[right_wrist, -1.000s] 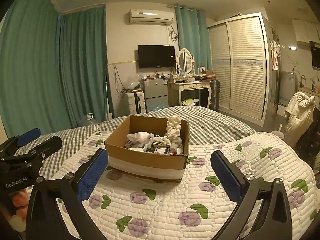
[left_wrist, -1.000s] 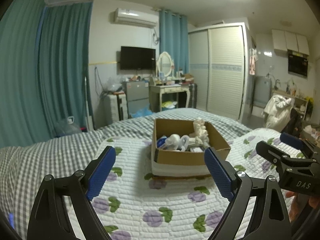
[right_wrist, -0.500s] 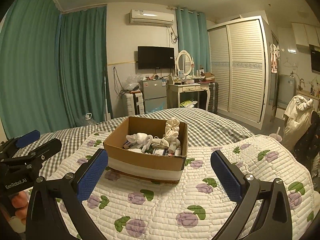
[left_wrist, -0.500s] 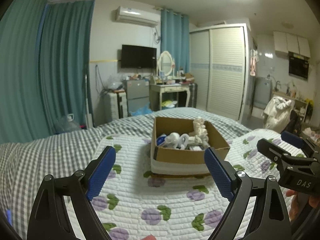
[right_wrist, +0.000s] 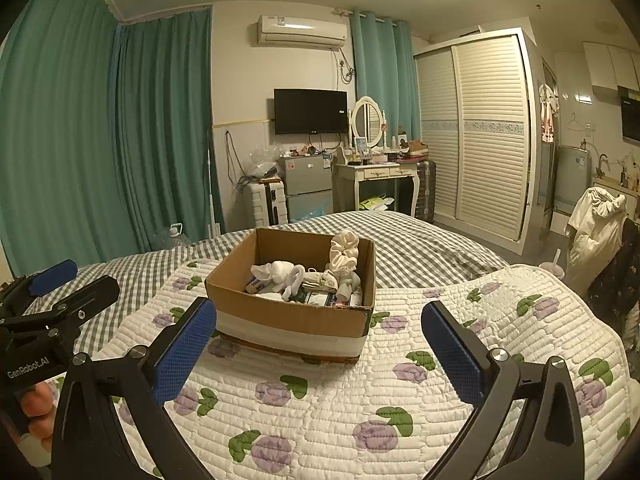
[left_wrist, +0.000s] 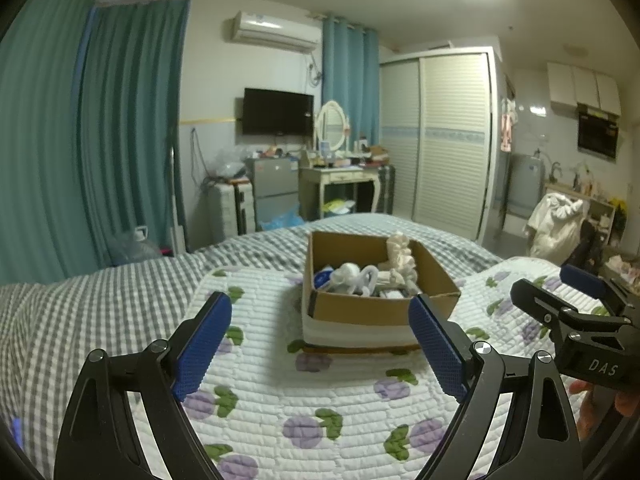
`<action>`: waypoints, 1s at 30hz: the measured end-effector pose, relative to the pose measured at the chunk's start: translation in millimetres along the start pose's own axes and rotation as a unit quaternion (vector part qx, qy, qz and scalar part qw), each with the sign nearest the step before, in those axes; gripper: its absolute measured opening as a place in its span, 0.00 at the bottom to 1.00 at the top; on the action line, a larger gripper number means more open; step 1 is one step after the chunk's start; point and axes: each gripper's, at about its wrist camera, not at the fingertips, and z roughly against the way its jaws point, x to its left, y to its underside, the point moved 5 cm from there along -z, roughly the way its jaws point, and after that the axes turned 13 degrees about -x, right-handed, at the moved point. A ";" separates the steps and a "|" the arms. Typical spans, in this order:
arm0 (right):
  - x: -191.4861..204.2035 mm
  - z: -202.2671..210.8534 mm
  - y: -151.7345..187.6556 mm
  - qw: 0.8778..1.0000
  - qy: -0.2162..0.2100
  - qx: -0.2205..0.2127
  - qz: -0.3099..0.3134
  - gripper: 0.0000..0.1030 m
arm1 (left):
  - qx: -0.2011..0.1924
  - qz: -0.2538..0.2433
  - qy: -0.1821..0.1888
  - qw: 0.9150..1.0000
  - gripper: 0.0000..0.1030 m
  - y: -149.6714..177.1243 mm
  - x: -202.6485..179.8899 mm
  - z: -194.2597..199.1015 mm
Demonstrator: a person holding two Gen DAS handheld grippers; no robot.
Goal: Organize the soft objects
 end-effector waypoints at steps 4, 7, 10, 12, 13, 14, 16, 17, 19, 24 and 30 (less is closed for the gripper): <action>-0.1 0.1 0.4 1.000 0.000 -0.001 0.000 1.00 | 0.000 0.001 0.000 1.000 0.89 0.0 0.2 0.1; 1.0 -0.3 1.4 1.000 0.000 -0.001 0.000 1.00 | -0.001 0.000 -0.002 1.000 0.89 -0.7 0.3 1.6; 2.4 -1.0 2.3 1.000 0.000 0.000 -0.001 1.00 | -0.001 0.000 -0.002 1.000 0.89 -0.7 0.5 2.0; 3.4 -0.5 1.9 1.000 0.000 0.001 -0.001 1.00 | -0.001 0.000 -0.003 1.000 0.89 -0.8 0.6 2.0; 3.9 -0.3 2.0 1.000 0.000 0.001 -0.001 1.00 | -0.001 0.000 -0.003 1.000 0.89 -1.0 0.7 2.6; 4.0 -0.6 2.1 1.000 0.001 0.001 0.000 1.00 | -0.001 0.001 -0.002 1.000 0.89 -0.9 0.7 2.6; 3.6 -0.4 2.0 1.000 0.000 0.001 -0.001 1.00 | -0.001 0.000 -0.003 1.000 0.89 -1.0 0.2 3.2; 3.6 -0.6 2.1 1.000 0.000 0.001 -0.001 1.00 | -0.001 -0.001 -0.003 1.000 0.89 -1.3 0.1 3.4; 4.2 -0.5 2.6 1.000 0.001 0.002 -0.002 1.00 | -0.001 0.000 -0.002 1.000 0.89 -1.4 0.3 3.3; 4.4 -0.3 2.3 1.000 0.001 0.003 -0.003 1.00 | 0.001 0.000 -0.003 1.000 0.89 -0.9 -0.4 3.2; 3.9 -0.3 2.5 1.000 0.001 0.003 -0.002 1.00 | 0.001 0.001 -0.003 1.000 0.89 -0.6 -1.1 3.5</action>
